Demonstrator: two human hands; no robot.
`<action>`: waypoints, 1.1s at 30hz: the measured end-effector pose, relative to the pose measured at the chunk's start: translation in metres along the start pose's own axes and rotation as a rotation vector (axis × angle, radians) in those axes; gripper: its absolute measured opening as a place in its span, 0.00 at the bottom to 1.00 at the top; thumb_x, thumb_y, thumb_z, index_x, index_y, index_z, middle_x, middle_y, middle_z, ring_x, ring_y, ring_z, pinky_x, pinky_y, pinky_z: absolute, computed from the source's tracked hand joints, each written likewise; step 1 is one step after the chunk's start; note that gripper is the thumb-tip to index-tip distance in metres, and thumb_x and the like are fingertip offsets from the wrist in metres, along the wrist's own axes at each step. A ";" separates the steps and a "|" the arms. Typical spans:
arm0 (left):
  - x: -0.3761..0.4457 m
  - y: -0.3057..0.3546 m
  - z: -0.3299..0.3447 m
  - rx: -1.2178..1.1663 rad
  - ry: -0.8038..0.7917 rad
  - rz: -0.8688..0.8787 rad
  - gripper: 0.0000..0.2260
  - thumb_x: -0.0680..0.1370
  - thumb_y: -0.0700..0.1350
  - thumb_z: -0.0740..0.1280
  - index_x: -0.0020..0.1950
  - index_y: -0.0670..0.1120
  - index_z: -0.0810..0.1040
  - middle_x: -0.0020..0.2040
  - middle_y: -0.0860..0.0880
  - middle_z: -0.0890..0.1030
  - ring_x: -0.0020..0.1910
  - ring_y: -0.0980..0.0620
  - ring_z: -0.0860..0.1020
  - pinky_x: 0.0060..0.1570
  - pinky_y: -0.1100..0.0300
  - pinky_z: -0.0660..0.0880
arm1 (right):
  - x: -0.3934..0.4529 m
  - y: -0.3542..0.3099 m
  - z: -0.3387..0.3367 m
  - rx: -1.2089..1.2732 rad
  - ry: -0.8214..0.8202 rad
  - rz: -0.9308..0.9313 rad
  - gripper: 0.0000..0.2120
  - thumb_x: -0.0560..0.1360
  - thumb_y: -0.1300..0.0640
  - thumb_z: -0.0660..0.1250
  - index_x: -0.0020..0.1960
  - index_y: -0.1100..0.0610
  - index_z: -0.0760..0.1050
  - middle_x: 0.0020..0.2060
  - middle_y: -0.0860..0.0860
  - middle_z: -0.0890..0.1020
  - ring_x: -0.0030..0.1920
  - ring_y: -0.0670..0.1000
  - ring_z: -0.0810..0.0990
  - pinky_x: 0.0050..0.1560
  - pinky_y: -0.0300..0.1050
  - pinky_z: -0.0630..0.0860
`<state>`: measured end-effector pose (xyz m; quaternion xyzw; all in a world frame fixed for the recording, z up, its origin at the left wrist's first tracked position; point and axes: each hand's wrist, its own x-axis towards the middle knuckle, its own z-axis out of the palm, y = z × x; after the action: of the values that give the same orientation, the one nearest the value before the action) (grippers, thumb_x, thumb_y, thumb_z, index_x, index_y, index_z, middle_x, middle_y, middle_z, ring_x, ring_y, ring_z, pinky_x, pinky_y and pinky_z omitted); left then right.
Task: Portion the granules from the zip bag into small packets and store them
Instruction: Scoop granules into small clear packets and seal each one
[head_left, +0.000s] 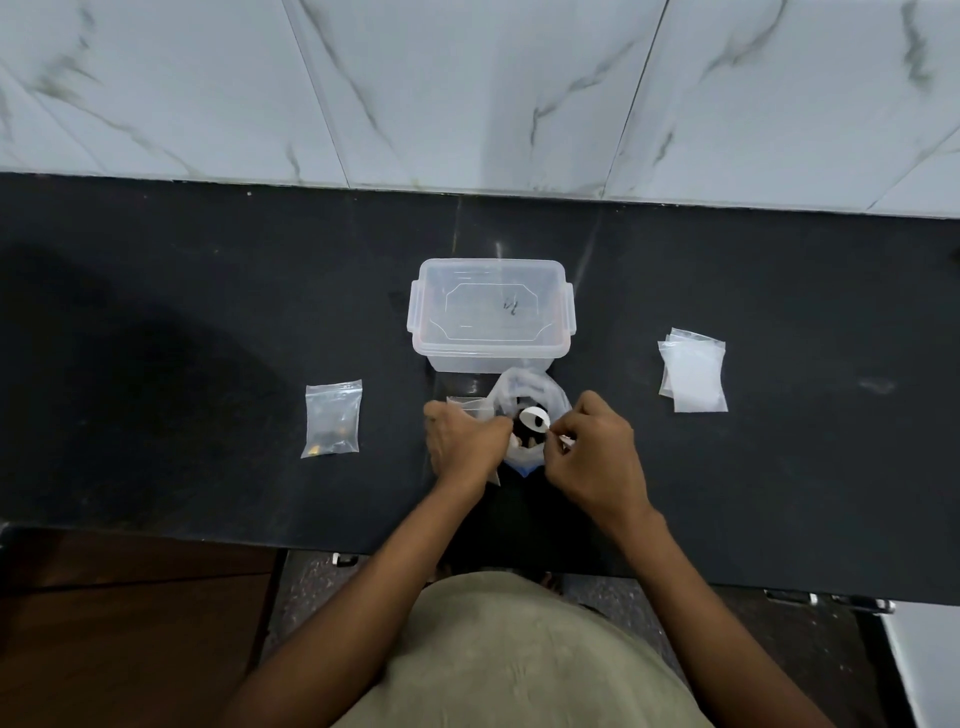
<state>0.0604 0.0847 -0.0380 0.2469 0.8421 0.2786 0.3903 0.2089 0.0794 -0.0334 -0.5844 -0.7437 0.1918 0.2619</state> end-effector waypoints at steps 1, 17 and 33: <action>0.001 0.000 0.000 -0.013 -0.035 -0.035 0.30 0.68 0.48 0.76 0.62 0.42 0.64 0.58 0.45 0.77 0.59 0.41 0.78 0.56 0.48 0.79 | 0.000 0.001 0.002 -0.018 -0.015 0.006 0.05 0.69 0.67 0.74 0.34 0.63 0.81 0.36 0.51 0.73 0.29 0.52 0.73 0.30 0.51 0.75; 0.007 -0.004 0.013 -0.497 -0.340 -0.163 0.15 0.70 0.32 0.65 0.51 0.48 0.69 0.56 0.37 0.81 0.54 0.37 0.83 0.56 0.37 0.80 | 0.004 0.005 -0.003 0.129 -0.137 0.391 0.08 0.69 0.65 0.72 0.31 0.60 0.82 0.30 0.50 0.81 0.31 0.47 0.80 0.35 0.39 0.77; 0.008 -0.011 0.013 -0.430 -0.216 -0.050 0.15 0.75 0.33 0.68 0.57 0.46 0.71 0.52 0.45 0.79 0.48 0.49 0.80 0.42 0.58 0.76 | 0.004 -0.002 -0.017 0.443 -0.086 0.743 0.08 0.71 0.64 0.74 0.33 0.62 0.83 0.26 0.57 0.82 0.21 0.50 0.76 0.26 0.42 0.77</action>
<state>0.0638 0.0854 -0.0566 0.1653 0.7227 0.4138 0.5284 0.2172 0.0823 -0.0188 -0.7335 -0.4342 0.4521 0.2628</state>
